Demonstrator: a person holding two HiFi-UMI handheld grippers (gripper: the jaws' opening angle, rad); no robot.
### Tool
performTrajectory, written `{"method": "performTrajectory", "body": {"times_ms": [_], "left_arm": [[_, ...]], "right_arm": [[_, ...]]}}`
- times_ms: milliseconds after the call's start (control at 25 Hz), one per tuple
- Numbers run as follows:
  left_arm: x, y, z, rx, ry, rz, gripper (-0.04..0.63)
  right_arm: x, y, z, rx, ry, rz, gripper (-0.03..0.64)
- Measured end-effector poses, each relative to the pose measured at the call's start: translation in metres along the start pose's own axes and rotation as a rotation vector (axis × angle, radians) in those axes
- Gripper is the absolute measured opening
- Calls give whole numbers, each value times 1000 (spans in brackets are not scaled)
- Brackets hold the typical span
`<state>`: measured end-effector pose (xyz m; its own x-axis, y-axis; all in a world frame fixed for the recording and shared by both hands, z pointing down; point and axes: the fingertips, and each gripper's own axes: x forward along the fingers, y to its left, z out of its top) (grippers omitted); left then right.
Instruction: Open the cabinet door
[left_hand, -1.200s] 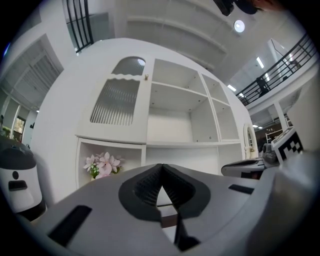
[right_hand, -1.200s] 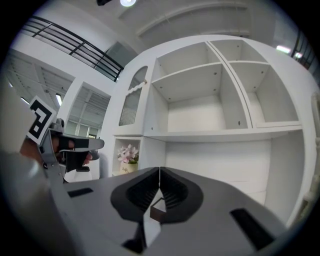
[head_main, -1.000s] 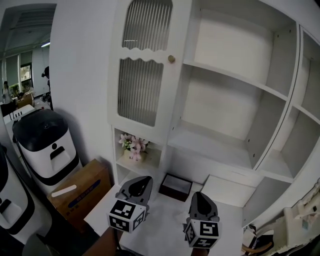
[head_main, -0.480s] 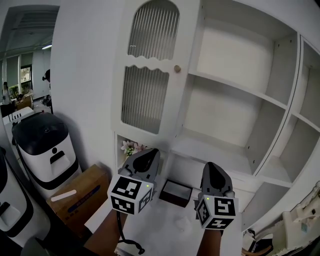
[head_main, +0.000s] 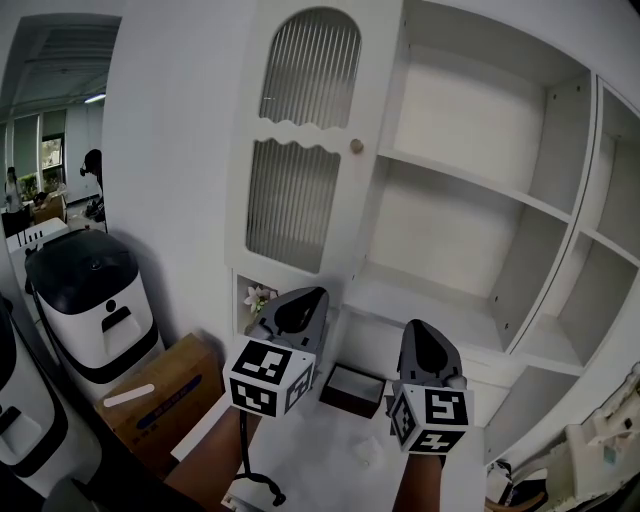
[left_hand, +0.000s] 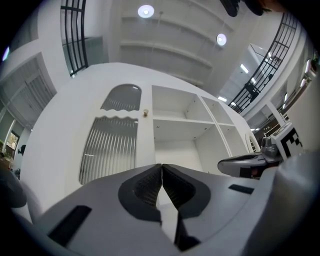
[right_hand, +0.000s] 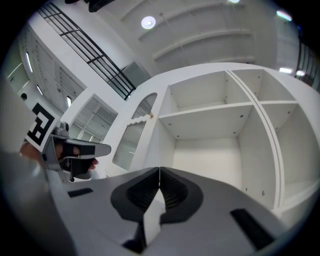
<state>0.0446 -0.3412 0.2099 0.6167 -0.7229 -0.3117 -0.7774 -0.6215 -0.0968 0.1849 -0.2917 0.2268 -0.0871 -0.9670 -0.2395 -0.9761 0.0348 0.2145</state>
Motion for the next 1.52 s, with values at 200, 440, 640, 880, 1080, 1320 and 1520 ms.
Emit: {"method": "performTrajectory", "body": {"times_ms": [200, 440, 640, 880, 1080, 1320, 1520], "left_arm": [[22, 3, 33, 23, -17, -41, 9], [46, 13, 78, 98, -72, -27, 11], [71, 20, 103, 116, -89, -35, 114], [103, 39, 127, 203, -85, 2, 118], [119, 43, 145, 230, -112, 14, 118], [139, 49, 156, 246, -111, 29, 121], [153, 56, 161, 228, -119, 32, 124]], "right_arm": [[4, -6, 17, -8, -19, 0, 21], [9, -4, 30, -34, -29, 4, 20], [11, -5, 30, -37, -18, 5, 20], [18, -5, 27, -44, 0, 6, 20], [31, -10, 43, -65, -17, -2, 20], [39, -5, 45, -83, -14, 5, 20], [39, -13, 34, -88, 10, -4, 20]]}}
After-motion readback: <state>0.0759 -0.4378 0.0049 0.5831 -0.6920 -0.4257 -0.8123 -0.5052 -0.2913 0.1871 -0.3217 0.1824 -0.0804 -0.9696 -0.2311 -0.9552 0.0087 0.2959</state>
